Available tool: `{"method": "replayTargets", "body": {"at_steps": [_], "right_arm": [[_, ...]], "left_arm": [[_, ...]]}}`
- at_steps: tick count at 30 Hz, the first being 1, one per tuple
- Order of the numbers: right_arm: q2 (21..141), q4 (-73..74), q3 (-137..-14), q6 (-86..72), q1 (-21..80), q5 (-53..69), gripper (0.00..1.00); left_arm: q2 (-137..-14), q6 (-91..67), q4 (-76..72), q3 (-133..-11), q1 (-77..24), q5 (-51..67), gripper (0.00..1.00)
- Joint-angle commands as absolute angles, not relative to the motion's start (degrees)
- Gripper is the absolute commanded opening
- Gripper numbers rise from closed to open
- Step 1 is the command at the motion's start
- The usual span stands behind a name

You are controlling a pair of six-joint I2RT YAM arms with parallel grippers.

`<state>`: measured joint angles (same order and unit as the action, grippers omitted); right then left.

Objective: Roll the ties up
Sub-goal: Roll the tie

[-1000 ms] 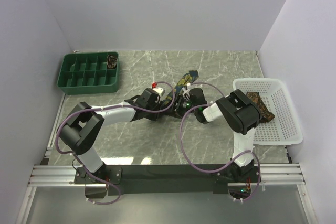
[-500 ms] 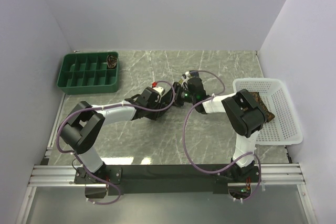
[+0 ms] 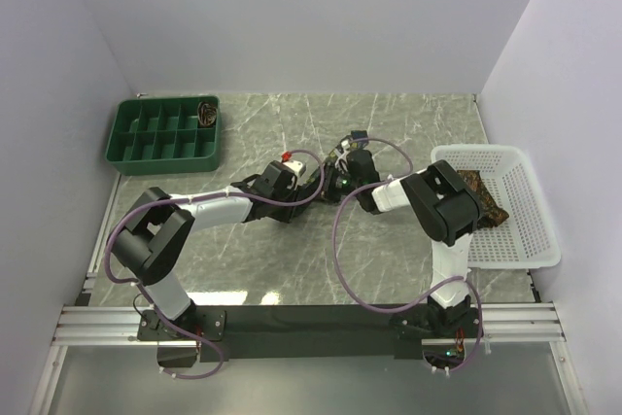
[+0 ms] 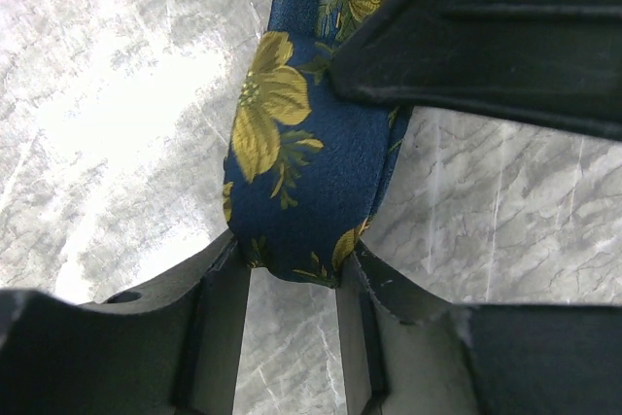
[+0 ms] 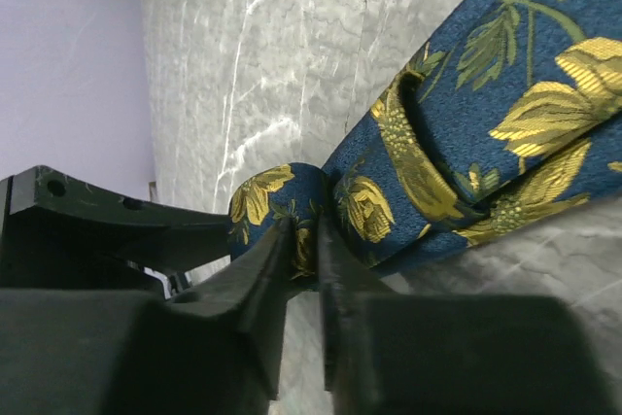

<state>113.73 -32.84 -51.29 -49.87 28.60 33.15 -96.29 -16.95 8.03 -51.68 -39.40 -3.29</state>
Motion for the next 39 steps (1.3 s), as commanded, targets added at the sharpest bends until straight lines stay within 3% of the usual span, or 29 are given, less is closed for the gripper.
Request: {"method": "replayTargets", "body": {"at_steps": [1, 2, 4, 8, 11, 12, 15, 24, 32, 39], "right_arm": [[115.2, -36.4, -49.1, -50.0, 28.4, 35.4, 0.20], [115.7, -36.9, -48.3, -50.0, 28.3, 35.2, 0.10], [116.2, -38.4, -47.4, -50.3, 28.0, 34.7, 0.00], [117.5, -41.8, -44.5, -50.5, 26.5, 33.8, 0.00], [117.9, -41.0, -44.1, -49.2, 26.3, 32.8, 0.00], [118.0, -40.8, -44.0, -49.0, 26.4, 32.7, 0.00], [118.4, -40.4, -44.0, -48.5, 26.3, 32.2, 0.00], [118.4, -41.0, -43.2, -49.4, 26.3, 31.2, 0.00], [118.6, -42.2, -42.6, -50.4, 26.3, 31.1, 0.00], [118.0, -42.5, -42.2, -50.7, 26.3, 31.0, 0.00]], "left_arm": [[-97.0, -16.2, 8.5, -53.2, -39.2, -3.1, 0.42], [-96.9, -16.3, 8.7, -53.2, -39.2, -3.3, 0.42], [-96.7, -16.6, 8.6, -53.0, -39.1, -3.9, 0.44], [-95.5, -18.5, 8.4, -52.4, -38.8, -4.4, 0.49], [-93.5, -22.1, 7.0, -51.2, -37.8, -3.5, 0.67], [-92.8, -25.0, 5.9, -50.8, -37.4, -2.8, 0.81], [-89.0, -32.0, 3.7, -48.5, -36.5, -1.9, 0.98], [-75.4, -66.2, -16.2, -30.8, -36.1, -5.2, 0.99], [-82.3, -76.4, -27.2, -26.4, -38.8, -8.6, 0.99], [-88.1, -81.3, -34.5, -23.8, -40.7, -16.4, 0.91]]}}
